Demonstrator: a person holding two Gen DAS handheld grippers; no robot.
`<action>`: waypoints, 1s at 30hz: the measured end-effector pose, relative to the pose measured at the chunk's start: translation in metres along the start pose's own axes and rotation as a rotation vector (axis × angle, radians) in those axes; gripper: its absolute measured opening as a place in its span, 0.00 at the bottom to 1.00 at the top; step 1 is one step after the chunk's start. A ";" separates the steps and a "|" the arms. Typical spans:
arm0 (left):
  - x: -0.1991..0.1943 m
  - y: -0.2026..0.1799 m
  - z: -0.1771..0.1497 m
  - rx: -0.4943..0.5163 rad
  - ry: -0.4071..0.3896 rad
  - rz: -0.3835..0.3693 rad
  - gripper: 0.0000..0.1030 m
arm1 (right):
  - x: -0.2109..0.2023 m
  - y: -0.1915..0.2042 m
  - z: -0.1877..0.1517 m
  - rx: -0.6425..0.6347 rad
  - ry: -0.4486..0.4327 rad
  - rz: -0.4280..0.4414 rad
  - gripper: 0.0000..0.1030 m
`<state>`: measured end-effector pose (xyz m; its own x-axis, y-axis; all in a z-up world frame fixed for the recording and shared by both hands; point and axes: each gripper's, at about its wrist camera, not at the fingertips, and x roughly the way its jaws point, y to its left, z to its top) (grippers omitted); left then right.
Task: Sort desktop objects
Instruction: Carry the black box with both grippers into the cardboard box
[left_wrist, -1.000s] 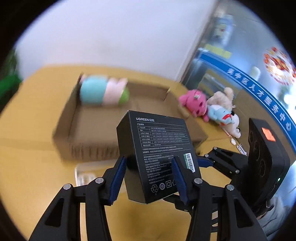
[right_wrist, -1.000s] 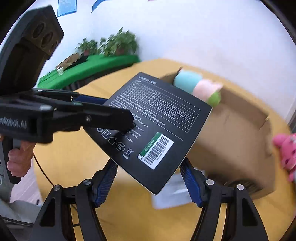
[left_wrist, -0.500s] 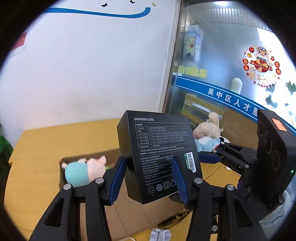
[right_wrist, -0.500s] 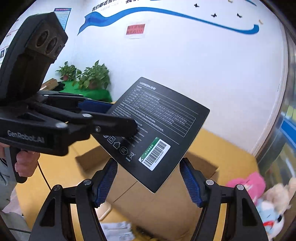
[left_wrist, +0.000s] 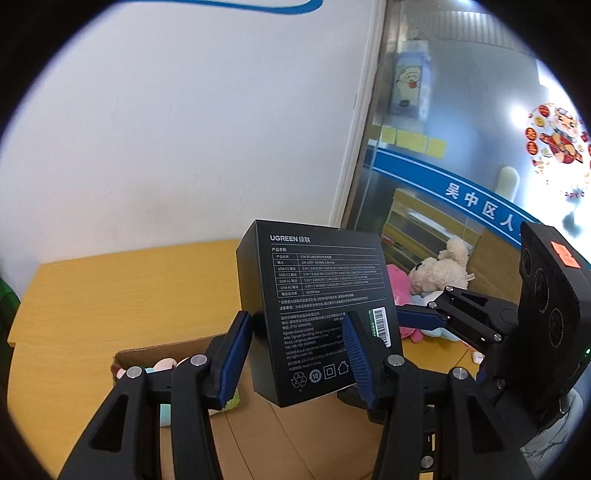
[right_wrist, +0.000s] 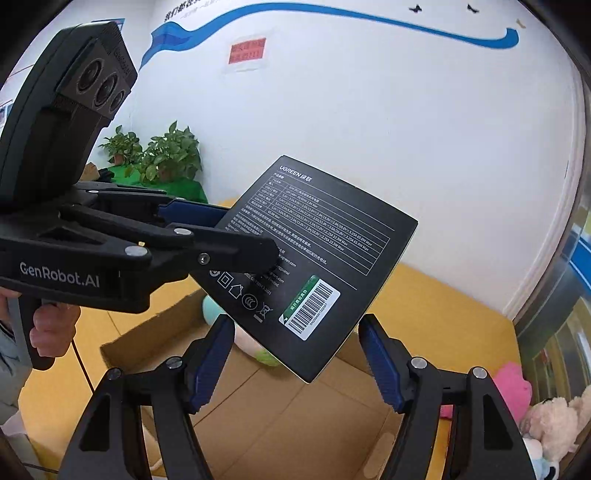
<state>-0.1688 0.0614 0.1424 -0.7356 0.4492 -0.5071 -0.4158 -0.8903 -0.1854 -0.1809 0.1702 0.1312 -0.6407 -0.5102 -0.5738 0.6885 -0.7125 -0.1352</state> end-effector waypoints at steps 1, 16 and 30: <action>0.012 0.005 0.001 -0.008 0.014 0.003 0.49 | 0.010 -0.006 -0.002 0.005 0.013 0.005 0.67; 0.187 0.057 -0.045 -0.126 0.328 0.068 0.48 | 0.203 -0.078 -0.071 0.131 0.332 0.148 0.67; 0.260 0.060 -0.085 -0.171 0.589 0.151 0.48 | 0.265 -0.083 -0.132 0.239 0.570 0.186 0.67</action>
<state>-0.3394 0.1182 -0.0722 -0.3410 0.2449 -0.9076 -0.2037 -0.9618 -0.1830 -0.3630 0.1576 -0.1167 -0.1919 -0.3466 -0.9182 0.6340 -0.7579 0.1536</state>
